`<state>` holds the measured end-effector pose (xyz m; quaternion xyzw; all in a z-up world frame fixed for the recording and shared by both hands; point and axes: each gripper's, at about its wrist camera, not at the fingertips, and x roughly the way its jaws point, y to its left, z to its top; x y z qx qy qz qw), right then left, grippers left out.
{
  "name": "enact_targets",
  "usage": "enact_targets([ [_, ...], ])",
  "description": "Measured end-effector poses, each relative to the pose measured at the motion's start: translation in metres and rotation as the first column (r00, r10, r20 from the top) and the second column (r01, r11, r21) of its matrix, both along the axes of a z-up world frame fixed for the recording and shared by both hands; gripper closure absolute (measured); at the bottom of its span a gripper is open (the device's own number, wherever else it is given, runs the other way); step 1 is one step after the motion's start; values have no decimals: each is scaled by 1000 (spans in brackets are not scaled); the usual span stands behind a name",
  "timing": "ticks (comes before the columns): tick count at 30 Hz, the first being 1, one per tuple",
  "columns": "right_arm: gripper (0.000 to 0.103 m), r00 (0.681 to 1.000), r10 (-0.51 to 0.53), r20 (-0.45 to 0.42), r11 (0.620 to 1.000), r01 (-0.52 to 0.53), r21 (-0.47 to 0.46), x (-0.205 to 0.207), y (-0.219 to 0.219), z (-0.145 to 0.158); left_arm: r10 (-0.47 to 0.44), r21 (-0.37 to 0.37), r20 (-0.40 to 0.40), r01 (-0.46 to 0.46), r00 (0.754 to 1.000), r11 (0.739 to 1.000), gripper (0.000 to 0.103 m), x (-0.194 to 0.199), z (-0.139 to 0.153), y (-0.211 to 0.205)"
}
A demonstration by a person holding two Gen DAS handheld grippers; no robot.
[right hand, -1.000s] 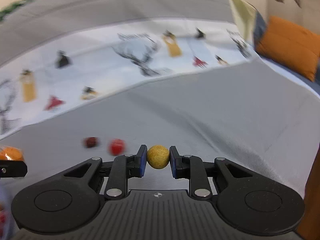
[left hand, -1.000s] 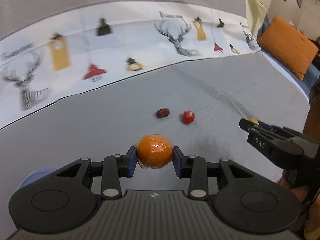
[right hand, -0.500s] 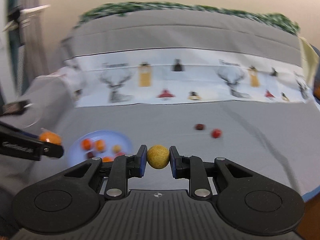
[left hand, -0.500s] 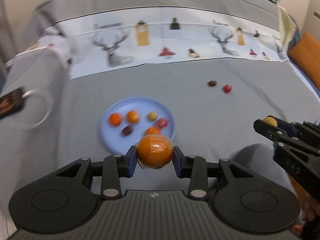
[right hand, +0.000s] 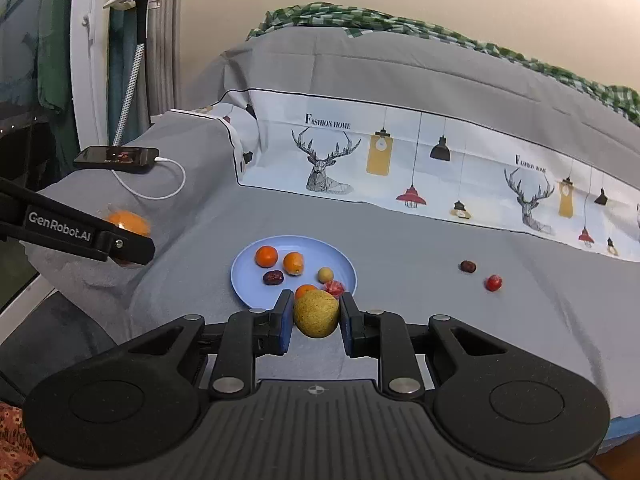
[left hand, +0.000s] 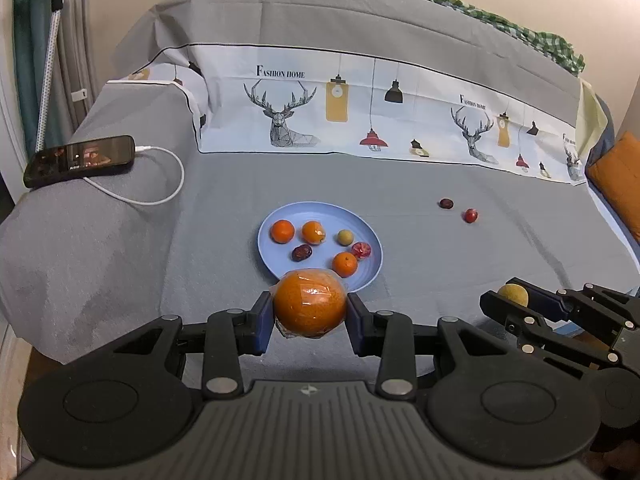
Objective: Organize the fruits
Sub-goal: 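Carry the mandarin in the left tool while the right tool carries the yellow fruit to the plate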
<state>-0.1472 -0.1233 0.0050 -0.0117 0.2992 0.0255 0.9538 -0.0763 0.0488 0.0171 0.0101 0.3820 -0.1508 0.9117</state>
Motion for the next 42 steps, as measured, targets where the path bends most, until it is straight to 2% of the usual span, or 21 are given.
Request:
enact_targets([
  [7,78,1000,7,-8,1000,-8,-26,6,4,1,-9,-8,3,9,1000,1000,62,5,0,-3],
  [13,78,999,18,-30,1000,-18,-23,14,7,-4,-8,-7,-26,8,1000,1000,62,17,-9,-1],
  [21,78,998,37,-57,998,-39,-40,29,8,-13,-20,25,-53,22,998,999,62,44,-23,-5],
  [26,78,996,46,-81,998,-49,-30,50,11,-22,-55,2,-68,55,996,998,62,71,-30,-10],
  [29,78,994,58,-97,998,-60,-20,68,13,-29,-61,23,-77,62,995,998,62,92,-38,-17],
  [34,78,989,71,-127,997,-72,-2,102,15,-46,-69,55,-126,76,990,996,62,136,-63,-31],
  [42,78,975,101,-197,994,-106,-16,160,24,-92,-86,91,-192,105,978,990,62,203,-113,-53],
])
